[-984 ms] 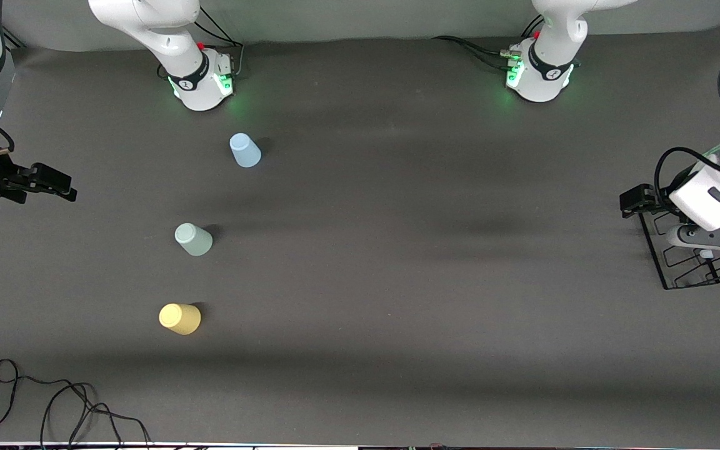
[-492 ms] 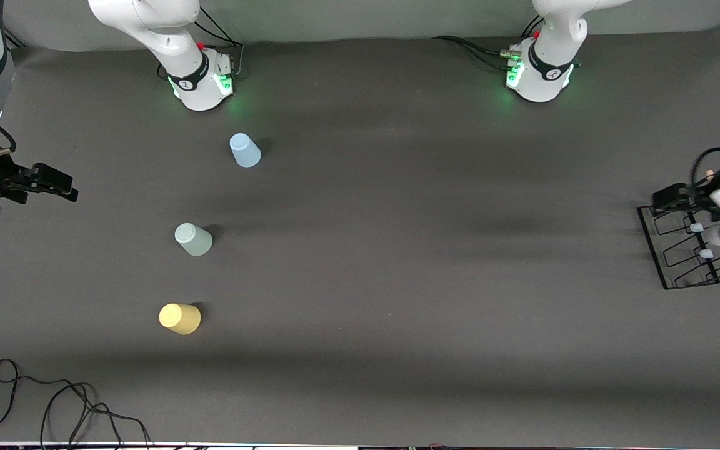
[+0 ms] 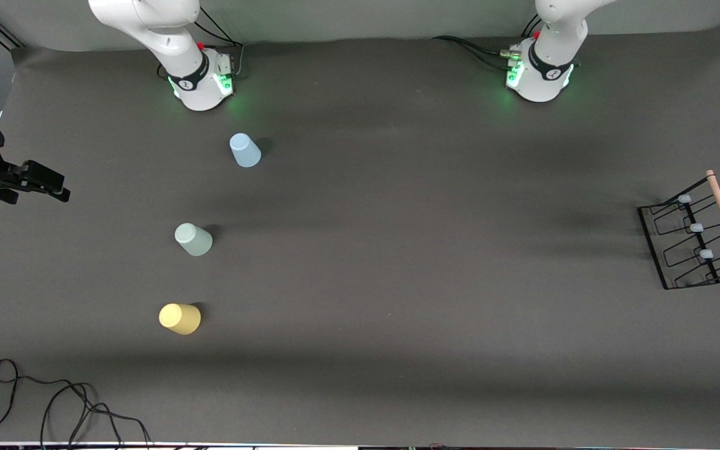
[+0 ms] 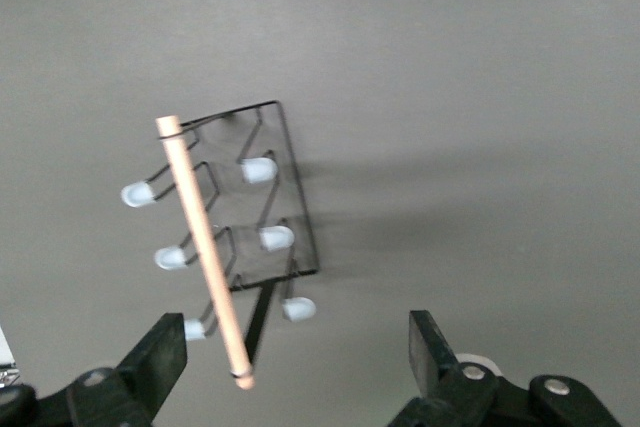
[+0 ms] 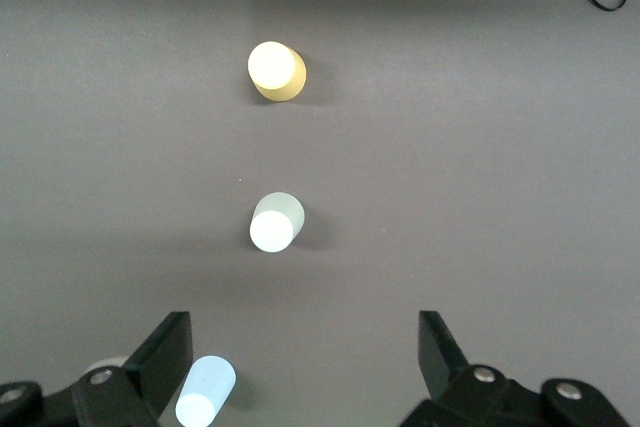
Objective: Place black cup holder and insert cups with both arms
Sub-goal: 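Lift the black cup holder with the left gripper toward the table middle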
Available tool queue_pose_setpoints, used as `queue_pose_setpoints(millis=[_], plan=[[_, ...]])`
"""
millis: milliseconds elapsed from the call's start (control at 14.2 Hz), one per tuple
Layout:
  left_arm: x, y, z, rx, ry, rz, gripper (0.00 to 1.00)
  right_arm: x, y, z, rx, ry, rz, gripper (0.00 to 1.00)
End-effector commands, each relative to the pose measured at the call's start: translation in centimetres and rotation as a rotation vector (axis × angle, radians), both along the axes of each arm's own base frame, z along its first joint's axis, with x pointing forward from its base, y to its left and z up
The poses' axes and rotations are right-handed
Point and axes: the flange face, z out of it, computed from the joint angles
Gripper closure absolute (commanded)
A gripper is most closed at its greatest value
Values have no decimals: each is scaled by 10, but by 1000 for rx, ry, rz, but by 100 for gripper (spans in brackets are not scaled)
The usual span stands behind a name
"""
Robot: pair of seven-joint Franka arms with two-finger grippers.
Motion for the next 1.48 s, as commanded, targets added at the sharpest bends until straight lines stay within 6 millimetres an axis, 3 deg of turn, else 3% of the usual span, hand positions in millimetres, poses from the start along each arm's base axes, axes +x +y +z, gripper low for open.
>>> queue_pose_setpoints(millis=[0,281,422,492,633,703,844,914,1195,1406], plan=[[6,42,-39,-22,1,1,1,2,-4,3,-12,-7,6,0],[5,84,-107,-52,13,9,1,-2,-5,7,-12,-4,0,0],[7,90,-138,-66,25,14,2,-4,-4,10,-8,-1,1,0],[6,94,-148,-74,35,19,4,-4,-1,10,-7,2,5,0],[0,96,-164,-78,66,20,21,-4,-1,7,-6,9,7,0],[-1,95,-167,-75,73,16,40,-3,0,7,-6,8,12,0],[-5,94,-172,-82,91,17,88,-1,6,5,-7,9,22,0],[-5,94,-171,-83,95,22,100,0,14,3,-8,12,35,0],[-5,84,-154,-84,111,17,100,-2,22,4,-14,15,21,0],[6,35,-110,-68,129,-7,100,-4,20,9,-13,8,18,0]])
